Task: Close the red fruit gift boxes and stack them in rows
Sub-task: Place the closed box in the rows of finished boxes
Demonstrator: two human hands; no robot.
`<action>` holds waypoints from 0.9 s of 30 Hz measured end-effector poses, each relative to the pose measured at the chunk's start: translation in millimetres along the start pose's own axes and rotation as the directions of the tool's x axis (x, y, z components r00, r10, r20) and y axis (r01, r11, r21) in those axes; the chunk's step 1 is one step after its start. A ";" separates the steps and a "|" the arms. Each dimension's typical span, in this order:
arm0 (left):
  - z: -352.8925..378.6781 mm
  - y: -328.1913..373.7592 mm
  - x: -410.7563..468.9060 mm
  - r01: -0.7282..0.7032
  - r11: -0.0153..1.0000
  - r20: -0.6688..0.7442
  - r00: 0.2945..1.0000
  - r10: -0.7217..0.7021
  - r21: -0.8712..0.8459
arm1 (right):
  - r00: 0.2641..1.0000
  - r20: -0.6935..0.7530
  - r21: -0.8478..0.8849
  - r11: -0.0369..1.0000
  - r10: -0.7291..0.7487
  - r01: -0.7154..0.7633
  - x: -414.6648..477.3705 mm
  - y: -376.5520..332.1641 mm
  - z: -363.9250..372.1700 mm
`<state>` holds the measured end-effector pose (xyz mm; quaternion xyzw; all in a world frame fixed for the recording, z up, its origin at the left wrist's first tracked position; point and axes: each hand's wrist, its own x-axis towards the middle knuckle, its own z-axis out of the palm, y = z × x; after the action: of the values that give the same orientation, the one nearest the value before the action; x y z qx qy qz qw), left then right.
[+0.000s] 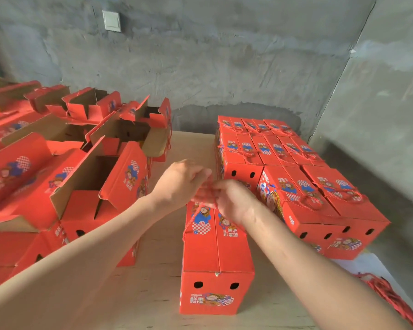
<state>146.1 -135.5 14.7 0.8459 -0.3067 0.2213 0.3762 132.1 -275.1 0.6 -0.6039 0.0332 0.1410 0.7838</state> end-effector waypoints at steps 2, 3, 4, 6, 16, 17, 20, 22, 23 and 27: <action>5.0 -10.3 -12.6 0.119 0.993 -0.118 0.986 -0.118 0.002 | 0.998 -0.060 0.180 0.983 0.036 -0.025 -2.6 -16.3 -6.6; 9.9 -17.8 -20.4 0.225 0.974 -0.131 0.966 -0.223 0.000 | 0.993 -0.101 0.243 0.969 0.059 -0.033 -4.3 -24.5 -9.7; 16.9 -25.4 -29.4 0.319 0.948 -0.079 0.945 -0.317 0.013 | 0.988 -0.134 0.260 0.965 0.074 -0.037 -6.3 -32.1 -12.4; 35.0 -37.8 -52.0 0.394 0.917 0.141 0.906 -0.398 0.060 | 0.981 -0.172 0.155 0.986 0.090 -0.064 -10.4 -45.5 -12.4; 13.1 -9.1 -42.8 0.121 0.963 -0.027 0.991 -0.132 -0.242 | 0.940 -0.124 -0.229 0.931 -0.317 0.284 -30.9 -139.7 22.1; 8.6 -3.6 -34.6 0.098 0.959 -0.069 0.990 -0.120 -0.268 | 0.920 -0.133 -0.235 0.913 -0.369 0.332 -34.0 -151.2 24.9; 5.5 6.1 -16.9 0.058 0.961 -0.138 0.986 -0.098 -0.270 | 0.878 -0.197 -0.298 0.880 -0.436 0.371 -34.8 -174.5 23.7; 13.0 4.6 -12.2 0.092 0.966 -0.125 0.984 -0.124 -0.241 | 0.884 -0.231 -0.359 0.880 -0.407 0.312 -29.9 -176.1 15.4; 19.8 1.5 -12.5 0.135 0.962 -0.094 0.983 -0.161 -0.236 | 0.896 -0.246 -0.370 0.890 -0.369 0.265 -25.9 -172.9 9.0; 52.2 -15.0 -24.1 0.372 0.894 0.167 0.926 -0.339 -0.252 | 0.925 -0.317 -0.331 0.939 -0.209 0.099 -6.6 -147.2 -27.6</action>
<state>146.7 -159.4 -39.7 0.8378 -0.1966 0.0527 0.5066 167.5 -336.7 132.6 -0.7348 0.1005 -0.0273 0.6702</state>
